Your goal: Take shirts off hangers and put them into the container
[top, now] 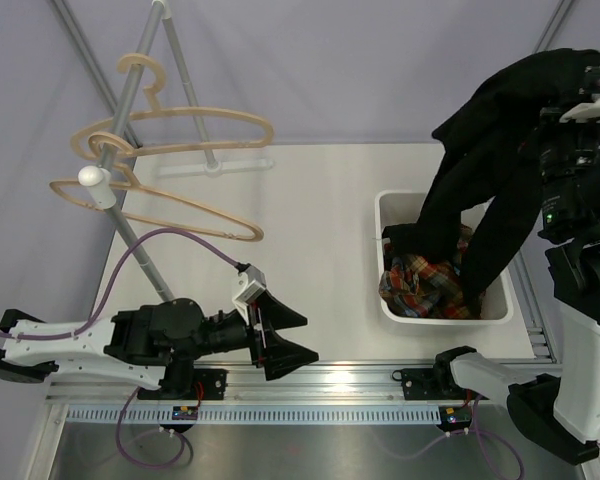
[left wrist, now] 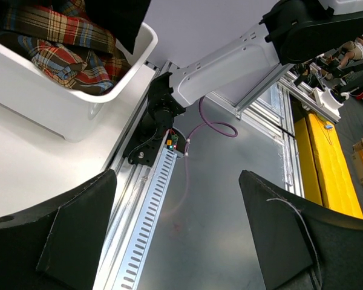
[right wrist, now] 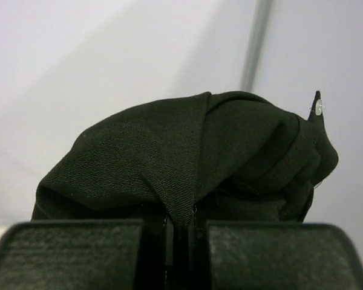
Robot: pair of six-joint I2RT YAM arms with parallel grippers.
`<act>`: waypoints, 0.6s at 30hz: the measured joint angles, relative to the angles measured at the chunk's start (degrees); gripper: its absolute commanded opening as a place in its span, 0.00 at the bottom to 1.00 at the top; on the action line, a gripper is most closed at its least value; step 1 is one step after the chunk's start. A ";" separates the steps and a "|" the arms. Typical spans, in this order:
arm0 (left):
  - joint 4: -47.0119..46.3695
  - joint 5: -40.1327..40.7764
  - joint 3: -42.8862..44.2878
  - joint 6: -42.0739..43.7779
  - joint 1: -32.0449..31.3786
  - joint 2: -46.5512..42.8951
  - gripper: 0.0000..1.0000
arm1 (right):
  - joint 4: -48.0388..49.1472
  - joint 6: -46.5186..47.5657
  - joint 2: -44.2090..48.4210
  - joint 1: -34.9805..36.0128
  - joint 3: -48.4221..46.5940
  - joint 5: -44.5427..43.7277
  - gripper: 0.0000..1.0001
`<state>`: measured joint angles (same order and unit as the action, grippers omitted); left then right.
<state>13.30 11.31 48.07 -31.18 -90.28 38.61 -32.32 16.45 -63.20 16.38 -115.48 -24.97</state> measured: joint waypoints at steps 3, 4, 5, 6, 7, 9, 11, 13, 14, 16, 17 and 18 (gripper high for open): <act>-1.99 -0.31 -1.38 0.20 0.00 0.00 0.88 | -4.37 -4.72 0.44 0.00 1.66 4.57 0.00; -2.78 -0.44 -2.03 0.26 0.00 0.00 0.88 | -5.60 -6.14 0.90 0.00 2.23 5.57 0.00; -3.39 -0.57 -2.54 0.28 0.00 0.00 0.88 | -7.02 -7.89 1.77 0.00 3.13 6.32 0.00; -3.80 -0.66 -2.97 0.28 0.00 0.02 0.88 | -8.28 -9.42 2.73 0.00 4.07 6.75 0.00; -4.33 -0.83 -3.39 0.28 0.00 0.04 0.88 | -9.44 -11.02 3.96 0.00 5.25 7.17 0.00; -4.90 -0.94 -3.74 0.28 0.00 0.11 0.88 | -11.45 -14.21 6.69 0.00 7.85 7.30 0.00; -5.73 -1.09 -3.89 0.24 0.00 0.11 0.88 | -14.16 -17.77 9.62 0.00 11.47 6.45 0.00; -6.58 -1.22 -4.04 0.20 0.00 0.13 0.88 | -17.79 -21.05 12.07 -0.02 13.94 4.52 0.00; -6.99 -1.27 -4.17 0.13 0.00 0.13 0.88 | -19.50 -22.93 13.16 -0.02 15.45 3.52 0.00; -7.10 -1.27 -4.31 -0.02 0.00 0.22 0.88 | -22.84 -26.23 14.43 -0.02 18.80 2.32 0.00; -7.04 -1.27 -4.31 -0.15 0.00 0.61 0.88 | -23.91 -27.91 14.97 -0.02 21.31 2.16 0.00; -7.02 -1.27 -4.31 -0.20 0.00 0.87 0.88 | -25.14 -29.44 15.30 -0.02 24.02 2.40 0.00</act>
<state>6.28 10.04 43.77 -31.38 -90.28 39.48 -57.45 -12.99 -47.90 16.36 -91.46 -22.57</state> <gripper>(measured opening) 0.873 0.066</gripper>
